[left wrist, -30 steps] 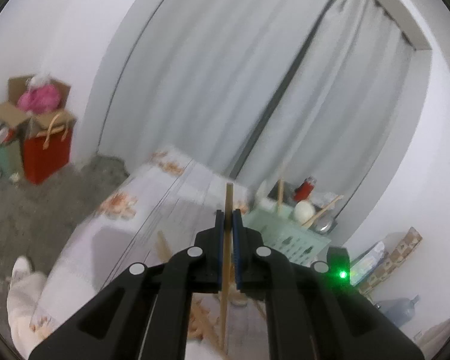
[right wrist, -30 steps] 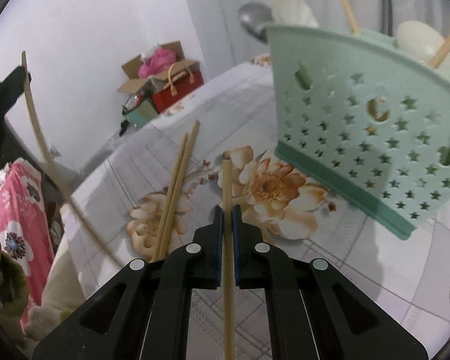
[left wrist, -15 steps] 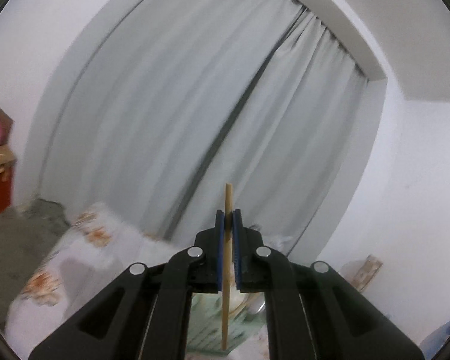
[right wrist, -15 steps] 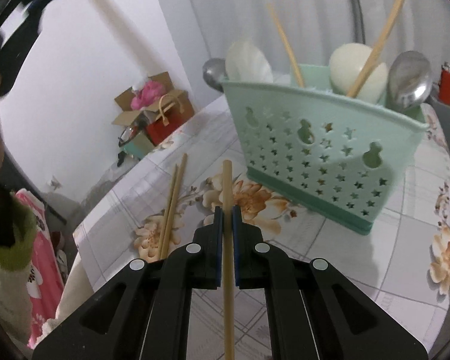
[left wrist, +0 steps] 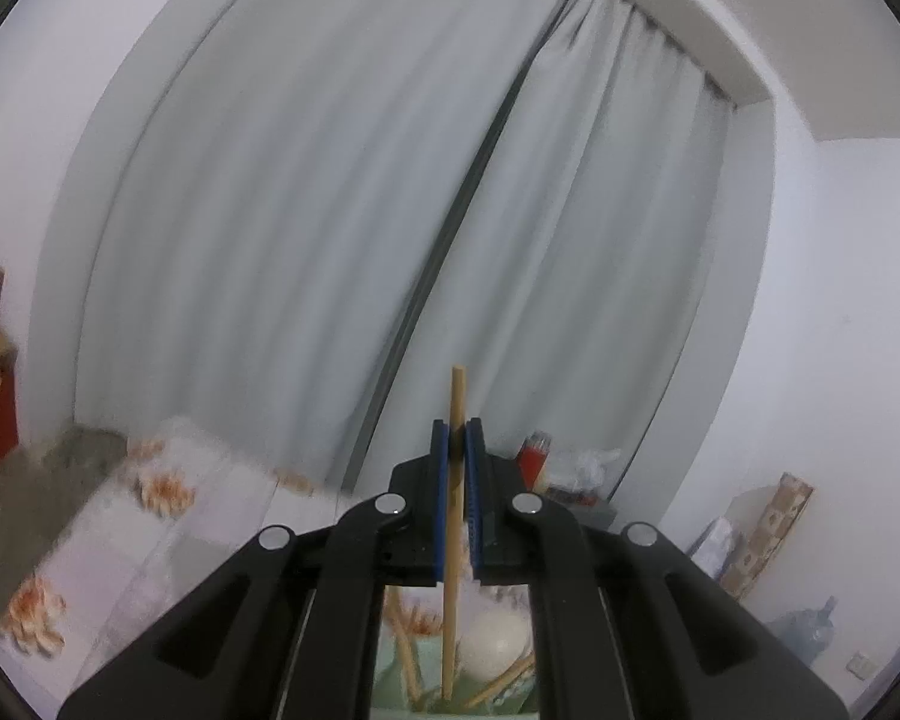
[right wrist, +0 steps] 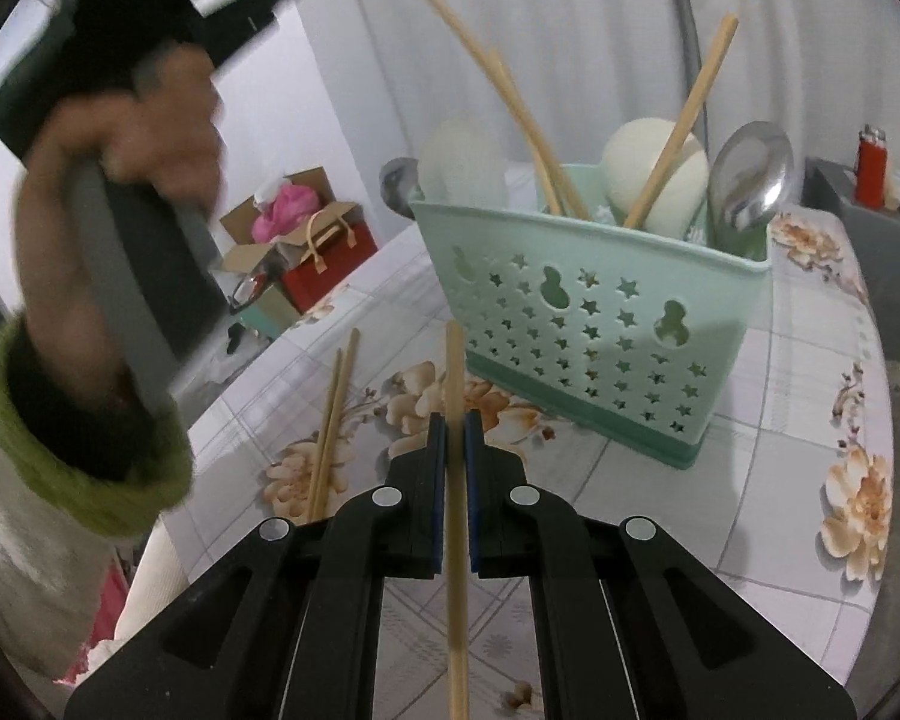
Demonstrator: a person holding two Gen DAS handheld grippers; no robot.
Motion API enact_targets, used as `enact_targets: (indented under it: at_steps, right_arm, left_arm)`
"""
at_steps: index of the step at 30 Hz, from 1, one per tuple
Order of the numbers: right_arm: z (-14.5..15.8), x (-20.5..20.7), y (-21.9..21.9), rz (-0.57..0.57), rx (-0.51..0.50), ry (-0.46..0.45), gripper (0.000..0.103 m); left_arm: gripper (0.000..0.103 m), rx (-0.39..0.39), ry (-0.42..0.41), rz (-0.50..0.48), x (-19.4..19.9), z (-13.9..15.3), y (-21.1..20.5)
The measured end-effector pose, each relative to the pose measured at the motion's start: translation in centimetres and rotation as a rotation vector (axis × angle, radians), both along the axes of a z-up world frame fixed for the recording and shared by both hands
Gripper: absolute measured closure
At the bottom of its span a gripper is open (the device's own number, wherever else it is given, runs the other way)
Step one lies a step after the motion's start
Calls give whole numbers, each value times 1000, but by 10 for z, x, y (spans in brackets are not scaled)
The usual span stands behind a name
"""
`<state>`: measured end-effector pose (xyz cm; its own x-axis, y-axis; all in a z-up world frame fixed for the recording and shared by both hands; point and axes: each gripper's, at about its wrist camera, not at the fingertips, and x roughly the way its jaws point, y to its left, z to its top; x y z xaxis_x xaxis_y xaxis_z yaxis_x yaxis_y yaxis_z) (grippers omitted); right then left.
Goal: Organize utensils
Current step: 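Open the left gripper to drop its chopstick into the green holder, then hold the chopstick in the right gripper above the green holder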
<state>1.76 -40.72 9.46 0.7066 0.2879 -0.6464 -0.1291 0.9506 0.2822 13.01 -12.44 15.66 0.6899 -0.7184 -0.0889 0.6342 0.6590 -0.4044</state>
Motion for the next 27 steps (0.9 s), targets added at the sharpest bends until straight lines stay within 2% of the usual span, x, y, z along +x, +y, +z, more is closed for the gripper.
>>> enact_targets:
  at_steps: [4,6,8,11,17,20,27]
  right_arm:
    - [4,1,-3,-7,-3,-11,99]
    - [9,1,-6,-10,-5,-24,99]
    - [16,1,-9,-15,-3,-45,99]
    - [36,2,-16,-30,8,-104,99]
    - [73,6,-30,-75,24,-228,99]
    - [89,16,-35,-99,27,-290,99]
    - [122,56,-49,-191,44,-417,99]
  left_arm:
    - [98,9,94,-12,-1,-27,8]
    - [97,7,112,-16,-4,-32,15]
    - [83,8,114,-8,-10,-35,23]
    - [66,-2,105,18,-20,-37,44]
    - [40,19,89,78,-46,-42,78]
    - [33,66,86,102,-62,-51,92]
    - [28,170,106,135,-105,-82,123]
